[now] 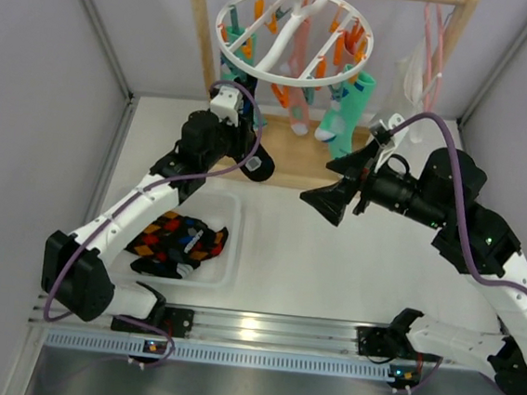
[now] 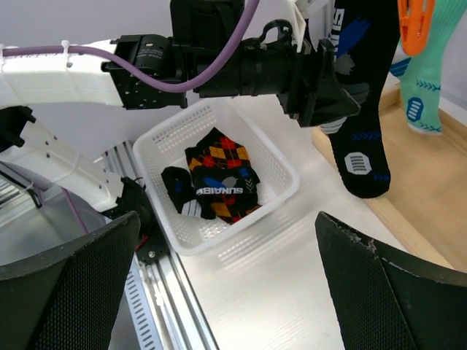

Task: Remove the socks clipped to the hanger

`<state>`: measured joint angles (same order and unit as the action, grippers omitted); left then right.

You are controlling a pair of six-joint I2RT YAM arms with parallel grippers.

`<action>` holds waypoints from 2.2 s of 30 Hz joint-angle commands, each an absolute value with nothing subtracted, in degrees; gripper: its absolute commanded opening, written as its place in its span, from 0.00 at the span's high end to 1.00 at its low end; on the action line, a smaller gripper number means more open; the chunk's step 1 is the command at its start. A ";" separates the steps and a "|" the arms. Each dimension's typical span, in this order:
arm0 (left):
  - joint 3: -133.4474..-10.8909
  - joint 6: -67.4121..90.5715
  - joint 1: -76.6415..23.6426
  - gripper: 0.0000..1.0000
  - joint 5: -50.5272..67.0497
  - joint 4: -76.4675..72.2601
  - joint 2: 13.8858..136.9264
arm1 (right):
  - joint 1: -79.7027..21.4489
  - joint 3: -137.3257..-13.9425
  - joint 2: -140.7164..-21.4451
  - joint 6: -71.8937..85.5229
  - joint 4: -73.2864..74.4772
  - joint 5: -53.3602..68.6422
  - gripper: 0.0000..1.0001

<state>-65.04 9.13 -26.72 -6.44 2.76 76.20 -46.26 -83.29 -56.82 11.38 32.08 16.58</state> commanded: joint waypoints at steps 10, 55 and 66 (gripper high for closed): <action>-65.39 10.63 -38.57 1.00 -24.04 -4.13 73.39 | -45.70 -95.96 -59.14 14.76 35.05 -1.65 0.01; -94.13 -13.19 -69.96 1.00 -64.42 -4.04 105.82 | -49.75 -138.78 -102.21 -4.04 54.50 -37.76 0.39; -93.25 -12.22 -69.96 1.00 -63.72 -4.04 105.03 | -50.97 -132.28 -102.57 -11.24 41.32 -51.06 0.46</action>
<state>-91.88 -12.56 -69.32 -64.34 -2.02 105.71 -49.69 -133.10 -102.52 -7.79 48.99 -45.93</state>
